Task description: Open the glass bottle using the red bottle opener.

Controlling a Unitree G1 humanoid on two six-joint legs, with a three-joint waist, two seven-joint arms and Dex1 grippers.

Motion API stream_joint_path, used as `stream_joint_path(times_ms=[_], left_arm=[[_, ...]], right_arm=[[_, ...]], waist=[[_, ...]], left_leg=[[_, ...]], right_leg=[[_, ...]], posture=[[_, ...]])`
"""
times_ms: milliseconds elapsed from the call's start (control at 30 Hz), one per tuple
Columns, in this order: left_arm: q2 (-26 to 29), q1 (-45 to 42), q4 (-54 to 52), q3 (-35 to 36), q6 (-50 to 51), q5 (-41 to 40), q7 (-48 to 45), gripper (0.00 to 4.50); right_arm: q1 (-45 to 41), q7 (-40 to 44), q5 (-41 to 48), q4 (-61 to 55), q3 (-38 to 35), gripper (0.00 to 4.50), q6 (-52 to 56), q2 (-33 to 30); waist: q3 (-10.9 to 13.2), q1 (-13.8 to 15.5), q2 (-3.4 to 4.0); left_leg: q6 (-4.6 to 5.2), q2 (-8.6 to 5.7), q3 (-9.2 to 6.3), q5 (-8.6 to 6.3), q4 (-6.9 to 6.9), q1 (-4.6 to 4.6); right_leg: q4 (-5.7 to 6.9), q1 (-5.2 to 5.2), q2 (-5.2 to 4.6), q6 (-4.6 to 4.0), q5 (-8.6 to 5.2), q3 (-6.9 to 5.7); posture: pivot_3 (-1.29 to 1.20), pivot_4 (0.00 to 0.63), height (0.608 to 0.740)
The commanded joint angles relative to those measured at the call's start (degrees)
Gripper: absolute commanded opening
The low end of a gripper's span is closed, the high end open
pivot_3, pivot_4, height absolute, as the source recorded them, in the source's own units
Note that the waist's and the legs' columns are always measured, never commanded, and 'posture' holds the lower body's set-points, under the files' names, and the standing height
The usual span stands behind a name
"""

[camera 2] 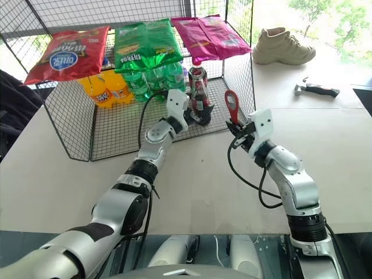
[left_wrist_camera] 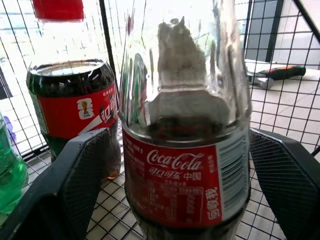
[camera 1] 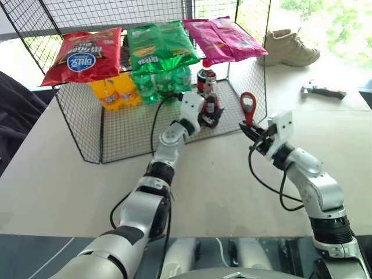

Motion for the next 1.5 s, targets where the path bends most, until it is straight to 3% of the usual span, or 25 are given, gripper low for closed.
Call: stream_joint_path(times_ms=[33,467,567,633,933,1267,1500], left_arm=[[-1.11,-3.52,2.54,0.76,-2.37,0.30,0.35,4.46],[-1.43,-10.68,12.50,2.09,-4.85,1.81,1.85,4.46],[-1.46,-10.90,13.18,2.24,-5.13,2.33,2.02,3.75],[-1.43,-10.89,13.41,2.19,-5.24,2.69,1.94,2.81],[-1.22,-8.99,10.10,1.65,-5.43,3.09,-0.56,2.78],[4.72,4.36,-21.23,1.40,5.91,-5.28,-17.12,2.78],[11.59,18.97,-47.69,1.56,25.36,-18.84,-26.93,2.78]], right_arm=[[-0.12,-0.03,0.19,-2.97,0.07,0.00,-0.69,0.33],[0.41,-0.05,-0.14,-3.39,-0.11,0.00,-0.40,0.17],[0.39,-0.12,-0.21,-3.38,-0.14,0.00,-0.43,0.20],[0.34,-0.15,-0.25,-3.36,-0.18,0.00,-0.44,0.19],[0.01,-0.17,-0.57,-2.97,-0.53,0.00,-0.76,-0.09],[-0.60,0.05,-0.48,-2.13,-2.08,0.00,-0.99,-1.32],[-1.79,0.75,-0.59,-0.35,-1.90,0.00,-1.52,-1.25]], waist=[[0.00,0.04,0.00],[0.00,-0.82,-0.01],[0.00,-1.03,-0.01],[-0.01,-1.04,-0.01],[-0.01,-1.18,-0.01],[-0.01,-1.81,-0.01],[-0.02,-2.51,0.00]], left_leg=[[0.00,0.00,0.00,0.00,0.01,0.00],[0.00,-0.02,0.00,0.00,0.05,0.00],[0.00,-0.02,0.00,0.00,0.05,0.00],[0.00,-0.02,0.00,0.00,0.07,0.00],[0.00,-0.03,0.00,0.00,0.11,0.00],[-0.01,0.00,0.10,0.01,0.10,-0.11],[-0.03,0.02,0.16,0.02,0.13,-0.11]], right_leg=[[0.00,0.00,0.00,0.00,0.00,0.00],[0.07,0.00,0.01,0.00,0.00,0.01],[0.10,-0.01,0.01,0.00,0.00,0.01],[0.11,-0.01,0.01,0.00,0.00,0.00],[0.22,-0.02,0.01,0.00,0.00,0.01],[0.41,-0.31,0.00,-0.01,0.00,0.15],[0.55,-0.34,-0.03,-0.01,0.00,0.16]], posture=[[0.00,0.150,0.732],[0.00,0.150,0.732],[0.00,0.150,0.732],[0.00,0.150,0.732],[0.00,0.150,0.732],[0.00,0.150,0.732],[0.00,0.150,0.732]])
